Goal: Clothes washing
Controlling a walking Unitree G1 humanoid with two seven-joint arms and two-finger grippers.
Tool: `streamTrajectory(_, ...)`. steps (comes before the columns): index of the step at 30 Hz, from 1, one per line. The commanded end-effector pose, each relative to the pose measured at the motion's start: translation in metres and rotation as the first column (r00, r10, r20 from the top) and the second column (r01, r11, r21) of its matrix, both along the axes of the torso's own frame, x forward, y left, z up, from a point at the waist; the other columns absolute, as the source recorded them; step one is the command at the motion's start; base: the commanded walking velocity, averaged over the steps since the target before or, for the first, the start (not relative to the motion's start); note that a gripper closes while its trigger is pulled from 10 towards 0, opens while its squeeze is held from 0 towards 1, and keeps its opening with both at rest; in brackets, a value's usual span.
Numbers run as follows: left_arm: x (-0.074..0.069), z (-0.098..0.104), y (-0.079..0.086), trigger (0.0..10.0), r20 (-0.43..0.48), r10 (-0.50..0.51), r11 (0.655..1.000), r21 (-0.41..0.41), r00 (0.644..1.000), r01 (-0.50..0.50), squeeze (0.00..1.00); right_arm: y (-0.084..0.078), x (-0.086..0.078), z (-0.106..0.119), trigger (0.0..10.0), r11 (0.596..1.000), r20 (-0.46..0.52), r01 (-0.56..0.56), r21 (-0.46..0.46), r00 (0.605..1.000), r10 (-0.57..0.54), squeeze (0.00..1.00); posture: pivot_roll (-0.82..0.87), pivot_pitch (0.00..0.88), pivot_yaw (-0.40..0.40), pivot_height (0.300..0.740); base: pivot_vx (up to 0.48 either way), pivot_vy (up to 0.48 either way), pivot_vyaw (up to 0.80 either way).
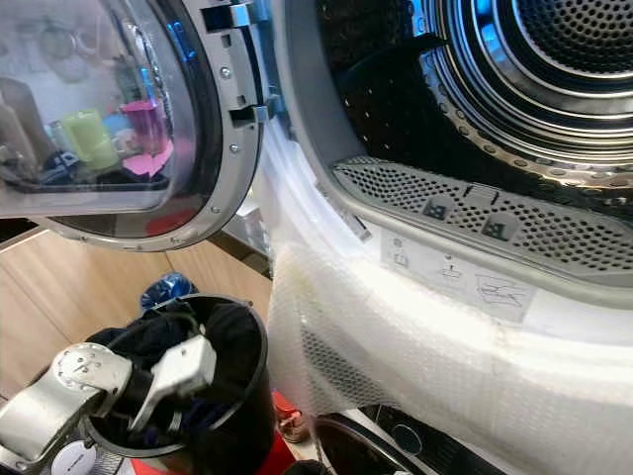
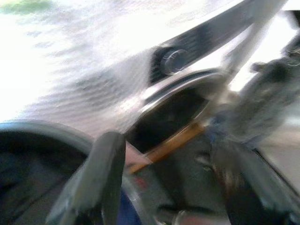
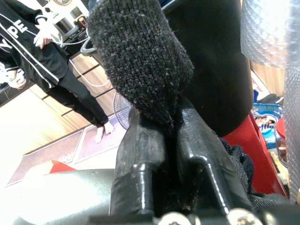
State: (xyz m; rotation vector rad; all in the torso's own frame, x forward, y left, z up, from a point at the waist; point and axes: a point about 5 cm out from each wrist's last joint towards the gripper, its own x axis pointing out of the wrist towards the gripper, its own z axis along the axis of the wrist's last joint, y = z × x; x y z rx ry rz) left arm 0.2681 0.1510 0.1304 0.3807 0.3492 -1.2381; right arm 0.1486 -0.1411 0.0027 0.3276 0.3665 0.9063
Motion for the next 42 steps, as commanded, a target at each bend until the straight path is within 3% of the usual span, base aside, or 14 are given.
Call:
streamTrajectory(1, 0.009, -0.005, 0.013, 10.0, 0.075, 0.178, 0.984, -0.034, 0.981, -0.176, 1.0, 0.002, 0.0, 0.0, 0.0, 1.0, 0.008, 0.002, 0.0, 1.0, -0.002, 0.0, 0.17, 0.0, 0.135, 0.74, 0.0, 0.0, 0.0)
streamTrajectory(6, 0.013, -0.003, 0.023, 10.0, 0.15, 0.417, 0.902, -0.194, 0.896, -0.387, 0.96, 0.001, -0.001, 0.0, 0.0, 1.0, 0.01, 0.008, 0.006, 1.0, -0.008, 0.0, 0.18, 0.0, 0.131, 0.74, 0.0, 0.0, 0.0)
streamTrajectory(7, 0.014, -0.001, 0.026, 10.0, 0.187, 0.475, 0.873, -0.219, 0.86, -0.435, 0.13, 0.0, -0.001, 0.0, 0.0, 1.0, 0.01, 0.014, 0.006, 1.0, -0.014, 0.0, 0.18, 0.0, 0.128, 0.74, 0.0, 0.0, 0.0)
streamTrajectory(8, 0.014, 0.0, 0.027, 10.0, 0.21, 0.511, 0.854, -0.235, 0.834, -0.464, 0.13, 0.0, -0.002, 0.0, 0.0, 1.0, 0.009, 0.018, 0.006, 1.0, -0.018, 0.0, 0.18, 0.0, 0.128, 0.74, 0.0, 0.0, 0.0)
streamTrajectory(9, 0.015, 0.001, 0.03, 10.0, 0.205, 0.555, 0.825, -0.264, 0.806, -0.5, 0.0, 0.0, -0.002, -0.001, 0.0, 1.0, 0.009, 0.025, 0.008, 1.0, -0.025, 0.0, 0.18, 0.0, 0.125, 0.74, 0.0, 0.0, 0.0)
streamTrajectory(10, 0.016, 0.002, 0.032, 10.0, 0.229, 0.588, 0.803, -0.281, 0.776, -0.525, 0.0, -0.001, -0.003, -0.001, 0.0, 0.999, 0.009, 0.031, 0.01, 0.999, -0.031, 0.0, 0.18, 0.0, 0.125, 0.74, 0.0, 0.0, 0.0)
streamTrajectory(13, 0.021, -0.001, 0.044, 10.0, 0.347, 0.697, 0.717, -0.3, 0.628, -0.629, 0.0, -0.001, -0.003, 0.002, 0.0, 0.998, 0.022, 0.058, 0.014, 0.998, -0.058, 0.0, 0.19, 0.0, 0.114, 0.74, 0.0, 0.0, 0.0)
streamTrajectory(16, 0.023, -0.004, 0.047, 10.0, 0.389, 0.71, 0.699, -0.297, 0.587, -0.65, 0.0, -0.001, -0.002, 0.005, 0.0, 0.998, 0.037, 0.068, 0.014, 0.997, -0.068, 0.0, 0.18, 0.0, 0.11, 0.74, 0.0, 0.0, 0.0)
streamTrajectory(18, 0.027, -0.012, 0.049, 10.0, 0.41, 0.747, 0.654, -0.309, 0.524, -0.691, 0.0, -0.001, 0.002, 0.016, 0.0, 0.994, 0.087, 0.107, 0.023, 0.99, -0.109, 0.0, 0.19, 0.0, 0.103, 0.74, 0.0, 0.0, 0.0)
streamTrajectory(26, 0.034, -0.024, 0.028, 10.0, 0.408, 0.722, 0.685, -0.31, 0.559, -0.659, 0.0, -0.013, 0.015, 0.023, 0.0, 0.965, 0.146, 0.262, 0.011, 0.954, -0.261, 0.0, 0.15, 0.0, 0.08, 0.74, 0.0, 0.0, 0.0)
streamTrajectory(33, 0.039, -0.03, 0.009, 10.0, 0.425, 0.701, 0.709, -0.326, 0.573, -0.626, 0.0, -0.037, 0.019, 0.034, 0.0, 0.911, 0.189, 0.412, 0.001, 0.895, -0.404, 0.0, 0.11, 0.0, 0.033, 0.74, 0.0, 0.0, 0.0)
streamTrajectory(42, 0.042, -0.037, -0.007, 10.0, 0.42, 0.703, 0.709, -0.348, 0.574, -0.614, 0.0, -0.061, 0.024, 0.041, 0.0, 0.842, 0.232, 0.539, -0.026, 0.823, -0.519, 0.0, 0.09, 0.0, -0.01, 0.74, 0.0, 0.0, 0.0)
